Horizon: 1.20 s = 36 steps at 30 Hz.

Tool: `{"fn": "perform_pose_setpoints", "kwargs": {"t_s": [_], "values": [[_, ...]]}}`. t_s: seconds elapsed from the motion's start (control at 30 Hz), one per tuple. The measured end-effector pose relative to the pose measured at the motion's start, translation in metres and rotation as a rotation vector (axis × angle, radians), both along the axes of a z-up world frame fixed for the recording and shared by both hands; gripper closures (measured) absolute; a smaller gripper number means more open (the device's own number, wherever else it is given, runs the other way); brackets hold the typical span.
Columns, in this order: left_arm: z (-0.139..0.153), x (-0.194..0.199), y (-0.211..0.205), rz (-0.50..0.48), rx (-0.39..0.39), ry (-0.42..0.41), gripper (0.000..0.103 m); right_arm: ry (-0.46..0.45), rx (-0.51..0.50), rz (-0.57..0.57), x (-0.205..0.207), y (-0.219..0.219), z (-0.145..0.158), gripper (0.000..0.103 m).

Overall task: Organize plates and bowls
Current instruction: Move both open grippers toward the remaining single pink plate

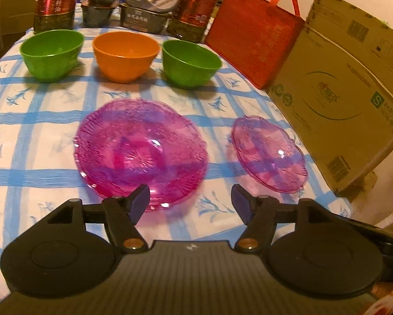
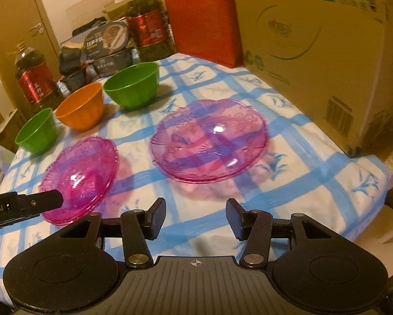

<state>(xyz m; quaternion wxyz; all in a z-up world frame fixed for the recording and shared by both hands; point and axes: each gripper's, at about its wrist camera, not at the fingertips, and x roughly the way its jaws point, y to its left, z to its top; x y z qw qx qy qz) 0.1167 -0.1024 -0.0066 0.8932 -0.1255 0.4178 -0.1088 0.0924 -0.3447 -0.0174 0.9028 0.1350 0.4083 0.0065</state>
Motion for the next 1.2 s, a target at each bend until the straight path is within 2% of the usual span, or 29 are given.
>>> {"fn": "perform_pose_setpoints", "kwargs": {"t_s": [0.07, 0.17, 0.67, 1.2], "values": [[0.000, 0.000, -0.006, -0.009, 0.000, 0.002, 0.036, -0.002, 0.005, -0.014, -0.002, -0.006, 0.001, 0.044], [-0.001, 0.001, -0.014, -0.018, -0.003, 0.008, 0.036, -0.002, 0.010, -0.030, -0.005, -0.014, 0.001, 0.042], [-0.008, 0.005, -0.047, -0.046, 0.015, 0.030, 0.036, 0.011, 0.047, -0.099, -0.013, -0.051, -0.006, 0.042], [-0.021, 0.025, -0.078, -0.014, 0.017, 0.047, 0.036, 0.030, 0.051, -0.129, 0.000, -0.082, -0.015, 0.042]]}}
